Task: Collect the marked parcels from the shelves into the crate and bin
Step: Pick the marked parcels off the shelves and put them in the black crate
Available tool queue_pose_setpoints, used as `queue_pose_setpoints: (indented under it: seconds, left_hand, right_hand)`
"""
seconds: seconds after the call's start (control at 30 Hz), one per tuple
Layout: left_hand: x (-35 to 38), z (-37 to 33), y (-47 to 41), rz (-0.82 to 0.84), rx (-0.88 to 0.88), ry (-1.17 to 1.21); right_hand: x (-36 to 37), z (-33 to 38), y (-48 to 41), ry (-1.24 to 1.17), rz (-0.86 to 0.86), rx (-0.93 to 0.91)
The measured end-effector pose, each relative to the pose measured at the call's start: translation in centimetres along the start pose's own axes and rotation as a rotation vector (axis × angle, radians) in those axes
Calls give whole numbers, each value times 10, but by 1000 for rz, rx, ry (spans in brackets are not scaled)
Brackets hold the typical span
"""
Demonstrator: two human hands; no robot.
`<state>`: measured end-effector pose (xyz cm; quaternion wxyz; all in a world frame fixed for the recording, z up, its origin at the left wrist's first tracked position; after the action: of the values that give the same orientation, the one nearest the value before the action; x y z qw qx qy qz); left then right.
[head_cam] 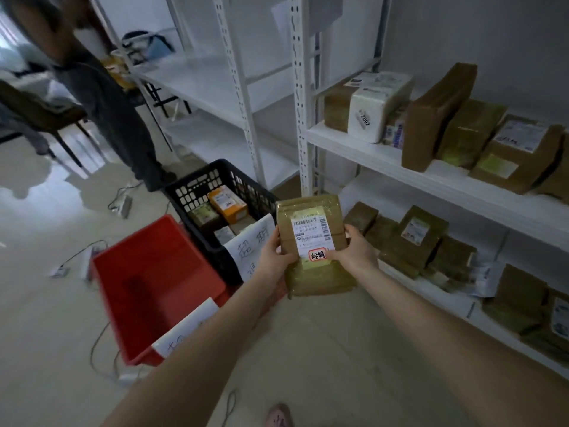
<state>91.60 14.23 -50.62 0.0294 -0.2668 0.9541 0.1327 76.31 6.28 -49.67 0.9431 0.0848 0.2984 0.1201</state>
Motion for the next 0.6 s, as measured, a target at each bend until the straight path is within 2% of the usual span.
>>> queue_pose_setpoints:
  seconds: [0.3,0.47,0.6]
  left_hand:
    - [-113,50,-77,-135,-232,39]
    - [-171,61,-126,-166,-262,49]
    - [-215,34,-182,-234,-205,64]
  right_hand:
    - [139,51,-53,158,159,13]
    - [203,83,-83,148,221,-11]
    - [239,136,-130,26,260,-59]
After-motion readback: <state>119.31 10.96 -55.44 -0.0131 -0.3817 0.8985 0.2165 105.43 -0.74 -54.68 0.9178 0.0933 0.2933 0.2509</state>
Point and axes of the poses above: each hand's wrist, its own y-axis away from the middle knuckle, its own x-axis out of the palm, z = x × y, the point moved 3 cm from there along -y, towards the middle knuckle, and after that the axes turned 6 degrees about -z, right-handed, at the moved point
